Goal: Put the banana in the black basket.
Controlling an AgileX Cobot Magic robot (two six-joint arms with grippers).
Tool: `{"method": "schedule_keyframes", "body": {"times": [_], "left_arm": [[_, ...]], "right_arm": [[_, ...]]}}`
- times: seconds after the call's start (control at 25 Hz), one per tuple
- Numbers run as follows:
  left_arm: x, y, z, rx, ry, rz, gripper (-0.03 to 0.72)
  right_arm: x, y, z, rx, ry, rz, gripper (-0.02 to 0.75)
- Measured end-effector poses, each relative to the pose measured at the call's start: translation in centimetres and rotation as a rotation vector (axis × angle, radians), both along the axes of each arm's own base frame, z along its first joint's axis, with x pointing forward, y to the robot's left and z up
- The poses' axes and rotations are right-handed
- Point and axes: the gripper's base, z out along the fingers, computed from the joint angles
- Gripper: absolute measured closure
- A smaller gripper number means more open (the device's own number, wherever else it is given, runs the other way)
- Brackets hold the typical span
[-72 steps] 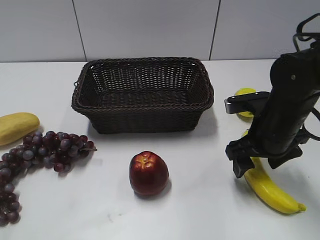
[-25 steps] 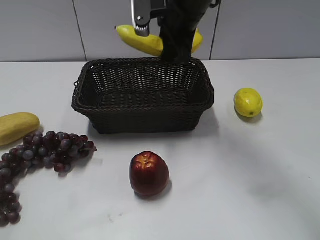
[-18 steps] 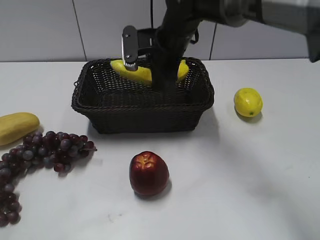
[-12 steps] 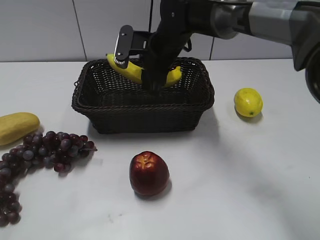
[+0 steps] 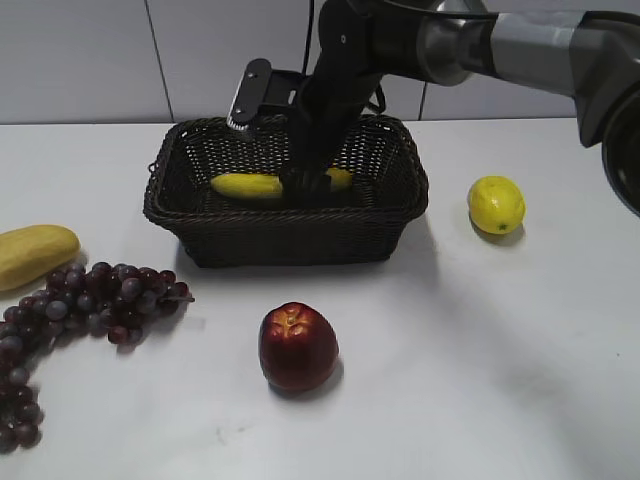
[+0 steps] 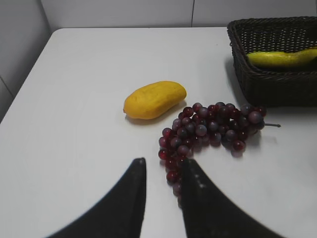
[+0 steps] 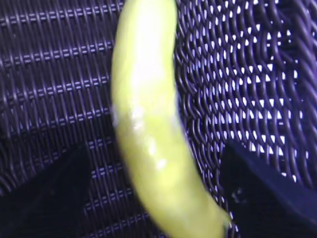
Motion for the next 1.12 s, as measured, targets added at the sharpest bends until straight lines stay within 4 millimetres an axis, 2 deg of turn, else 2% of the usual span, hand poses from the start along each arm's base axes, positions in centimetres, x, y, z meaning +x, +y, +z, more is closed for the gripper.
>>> {"method": "schedule_keyframes", "body": {"times": [0.12,0.2,0.28,0.44,0.64,0.8,0.96,1.12], "left_arm": [[0.0,0.0,0.0,0.000,0.000,0.000,0.451],[0.0,0.0,0.0,0.000,0.000,0.000,0.451],[0.0,0.0,0.0,0.000,0.000,0.000,0.451],[0.0,0.0,0.0,0.000,0.000,0.000,0.451],[0.0,0.0,0.0,0.000,0.000,0.000,0.451],[0.0,0.0,0.0,0.000,0.000,0.000,0.451],[0.0,0.0,0.0,0.000,0.000,0.000,0.451],[0.0,0.0,0.0,0.000,0.000,0.000,0.451]], "right_arm": [[-0.3,-0.2,1.6,0.012,-0.008,-0.010,0.121],[-0.4,-0.7,3.7,0.034,-0.022,-0.031,0.124],[-0.6,-1.5,6.3,0.096,-0.006,-0.124,0.125],[-0.5,-5.4,10.0,0.161,0.101,-0.375,0.136],[0.6,-12.9,10.7,0.085,0.264,-0.724,0.144],[0.7,-18.1,11.0,0.098,0.305,-0.896,0.144],[-1.3,-22.5,11.0,0.075,0.360,-0.998,0.145],[-5.6,-26.0,11.4,0.082,0.372,-1.079,0.146]]}}
